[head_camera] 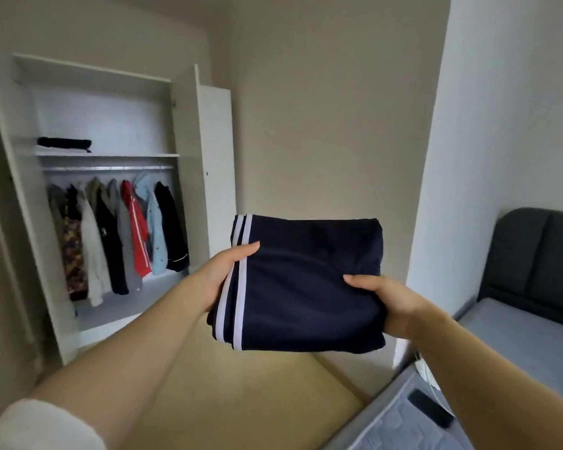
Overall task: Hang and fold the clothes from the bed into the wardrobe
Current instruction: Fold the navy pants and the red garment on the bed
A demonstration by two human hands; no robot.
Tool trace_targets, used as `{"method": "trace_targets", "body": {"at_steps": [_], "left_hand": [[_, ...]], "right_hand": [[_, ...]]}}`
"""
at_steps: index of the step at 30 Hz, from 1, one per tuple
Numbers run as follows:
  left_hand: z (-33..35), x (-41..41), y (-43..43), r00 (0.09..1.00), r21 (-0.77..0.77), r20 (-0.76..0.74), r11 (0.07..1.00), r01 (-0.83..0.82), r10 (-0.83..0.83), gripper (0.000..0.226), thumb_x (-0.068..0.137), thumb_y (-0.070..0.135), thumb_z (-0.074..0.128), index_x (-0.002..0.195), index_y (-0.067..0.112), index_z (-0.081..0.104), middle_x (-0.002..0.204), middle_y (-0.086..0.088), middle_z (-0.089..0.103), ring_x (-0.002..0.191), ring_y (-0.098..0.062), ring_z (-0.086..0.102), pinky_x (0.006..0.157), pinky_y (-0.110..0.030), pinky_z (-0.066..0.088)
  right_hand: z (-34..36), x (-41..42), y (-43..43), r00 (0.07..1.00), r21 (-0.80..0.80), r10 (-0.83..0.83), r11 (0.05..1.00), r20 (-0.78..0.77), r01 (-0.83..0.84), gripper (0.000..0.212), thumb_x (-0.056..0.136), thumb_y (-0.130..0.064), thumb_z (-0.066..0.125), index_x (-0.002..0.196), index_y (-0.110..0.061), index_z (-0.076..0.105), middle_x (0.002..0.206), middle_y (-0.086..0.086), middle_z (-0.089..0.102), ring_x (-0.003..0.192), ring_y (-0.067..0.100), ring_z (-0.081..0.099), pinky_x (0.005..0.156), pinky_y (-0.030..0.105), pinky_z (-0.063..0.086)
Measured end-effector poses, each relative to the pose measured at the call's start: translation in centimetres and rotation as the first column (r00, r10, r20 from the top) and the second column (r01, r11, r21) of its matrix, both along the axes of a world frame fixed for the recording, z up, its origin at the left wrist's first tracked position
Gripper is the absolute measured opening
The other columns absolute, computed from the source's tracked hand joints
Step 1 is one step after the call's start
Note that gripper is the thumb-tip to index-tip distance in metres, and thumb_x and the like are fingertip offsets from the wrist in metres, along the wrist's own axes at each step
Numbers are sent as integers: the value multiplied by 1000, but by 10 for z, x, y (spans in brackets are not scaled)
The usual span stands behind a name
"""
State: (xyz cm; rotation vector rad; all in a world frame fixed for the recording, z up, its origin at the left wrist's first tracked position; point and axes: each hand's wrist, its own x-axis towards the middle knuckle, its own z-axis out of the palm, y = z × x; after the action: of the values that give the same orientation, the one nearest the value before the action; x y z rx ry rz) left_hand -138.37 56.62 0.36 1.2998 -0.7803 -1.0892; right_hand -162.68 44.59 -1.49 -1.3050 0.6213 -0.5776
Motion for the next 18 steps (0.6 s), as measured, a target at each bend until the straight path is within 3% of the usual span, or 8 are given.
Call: {"method": "trace_targets", "body": {"at_steps": [3,7,10,14,18], "left_hand": [[6,60,26,995,-73,-26,992,-101,100,31,59,35,72,82,15,78,94,-10,73,78,-24,71,70,-32,53],[8,144,64,980,-89,-50,977,-196,192,30,62,32,71,84,13,78,96,-12,73,80,-25,71,67,-31,56],[9,204,87,958,-44,-46,957,-286,284,37,64,32,72,94,10,74,99,-13,72,83,-28,70,75,-35,53],[8,271,112,932,39,-12,932,-362,362,28,79,33,67,95,10,72,97,-13,72,84,-29,69,77,-36,52],[9,325,126,911,69,-6,909,-412,413,27,82,31,66,97,9,70,95,-13,73,83,-28,69,75,-35,53]], "right_hand": [[11,72,9,994,-15,108,994,29,-108,48,64,-22,69,110,-16,62,98,5,74,82,20,72,63,29,54],[20,171,27,983,4,182,983,32,-182,40,61,-20,68,100,-15,65,88,6,75,72,20,72,63,30,51],[20,240,41,976,39,218,975,-3,-217,37,59,-21,68,95,-13,67,84,8,74,67,22,72,63,31,49],[12,318,57,969,88,243,967,-36,-239,32,57,-22,70,87,-11,68,76,10,74,59,24,71,60,32,49],[4,382,61,957,106,287,953,-31,-283,42,55,-23,71,95,-11,67,81,10,74,65,26,71,62,33,50]]}}
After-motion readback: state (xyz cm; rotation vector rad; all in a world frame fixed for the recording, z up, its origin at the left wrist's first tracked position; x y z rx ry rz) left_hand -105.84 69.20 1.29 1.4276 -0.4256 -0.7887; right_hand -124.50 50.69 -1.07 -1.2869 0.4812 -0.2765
